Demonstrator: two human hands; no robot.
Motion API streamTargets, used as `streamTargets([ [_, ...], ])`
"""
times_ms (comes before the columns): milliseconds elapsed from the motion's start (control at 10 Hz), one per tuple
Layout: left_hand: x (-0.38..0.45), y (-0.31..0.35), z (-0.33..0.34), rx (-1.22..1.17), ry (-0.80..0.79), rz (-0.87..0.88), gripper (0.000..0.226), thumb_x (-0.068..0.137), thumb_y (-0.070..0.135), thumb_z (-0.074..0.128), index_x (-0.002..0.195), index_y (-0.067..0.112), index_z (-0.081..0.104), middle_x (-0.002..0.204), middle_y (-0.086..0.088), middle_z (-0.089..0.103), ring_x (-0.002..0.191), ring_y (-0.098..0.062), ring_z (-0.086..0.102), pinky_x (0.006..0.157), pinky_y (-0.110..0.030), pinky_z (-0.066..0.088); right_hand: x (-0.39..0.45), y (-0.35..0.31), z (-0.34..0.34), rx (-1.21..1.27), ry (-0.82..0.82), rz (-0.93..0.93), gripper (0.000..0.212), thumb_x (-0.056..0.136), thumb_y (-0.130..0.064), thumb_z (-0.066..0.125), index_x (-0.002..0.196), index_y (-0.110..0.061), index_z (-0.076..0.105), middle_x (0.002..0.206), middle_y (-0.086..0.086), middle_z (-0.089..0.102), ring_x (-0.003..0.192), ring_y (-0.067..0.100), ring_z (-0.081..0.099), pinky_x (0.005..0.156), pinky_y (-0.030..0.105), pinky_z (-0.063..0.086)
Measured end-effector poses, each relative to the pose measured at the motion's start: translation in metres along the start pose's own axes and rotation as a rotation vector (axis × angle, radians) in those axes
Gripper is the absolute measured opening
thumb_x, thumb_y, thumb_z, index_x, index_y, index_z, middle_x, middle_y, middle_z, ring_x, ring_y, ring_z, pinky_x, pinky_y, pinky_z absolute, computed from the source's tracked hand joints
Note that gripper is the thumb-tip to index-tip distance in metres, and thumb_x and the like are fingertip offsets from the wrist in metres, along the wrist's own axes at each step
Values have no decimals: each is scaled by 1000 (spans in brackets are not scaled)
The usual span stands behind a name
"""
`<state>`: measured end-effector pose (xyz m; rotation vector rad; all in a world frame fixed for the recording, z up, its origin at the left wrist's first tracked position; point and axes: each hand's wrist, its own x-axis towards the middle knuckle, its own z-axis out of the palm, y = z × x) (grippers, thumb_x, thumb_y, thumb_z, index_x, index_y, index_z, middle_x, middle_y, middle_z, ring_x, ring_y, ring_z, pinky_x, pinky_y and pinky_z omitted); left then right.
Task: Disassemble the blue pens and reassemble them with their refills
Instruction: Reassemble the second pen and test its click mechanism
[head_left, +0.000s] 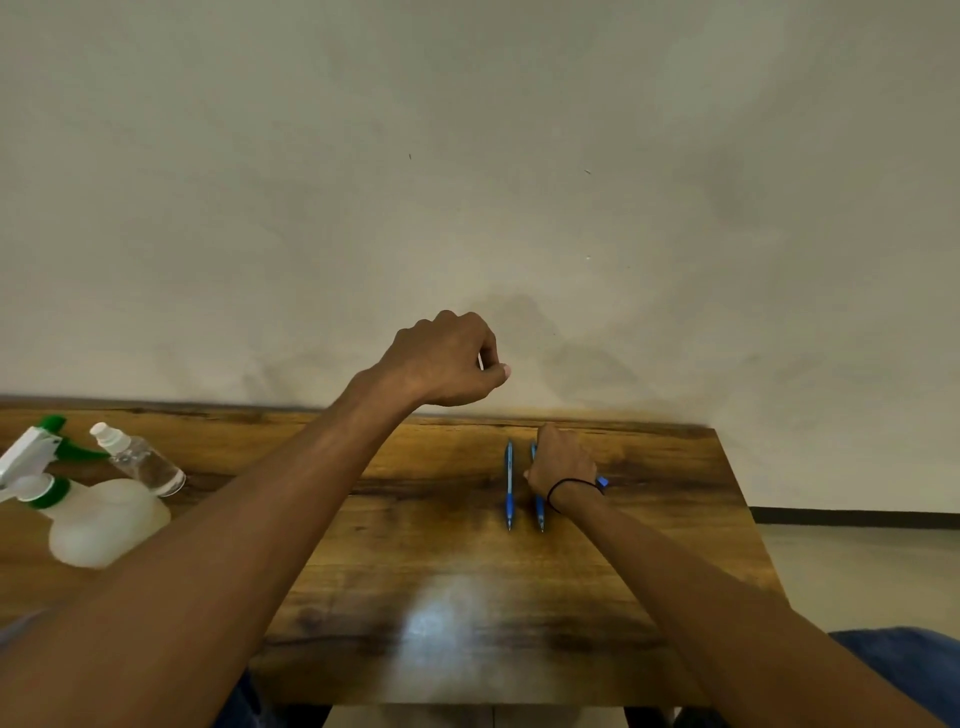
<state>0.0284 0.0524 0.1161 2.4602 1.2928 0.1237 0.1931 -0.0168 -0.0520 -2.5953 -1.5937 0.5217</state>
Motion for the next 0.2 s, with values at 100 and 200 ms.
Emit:
streamTargets([
  [100,0,0,1,16,3,8,27,99,50,63,101,26,75,94,6,72,95,-21,70,86,-43,58,1,2,-3,31,3,22,27,95,-19,71,118,-13,59,120,11,65,109,31,65,90,42,58],
  [200,-1,-1,2,32,22,9,28,99,50,62,102,26,75,100,2,75,96,-21,69,83,-41,55,-2,-3,-16,65,87,9,22,98,-17,68,117,-12,59,116,12,67,103,31,66,80,38,55],
])
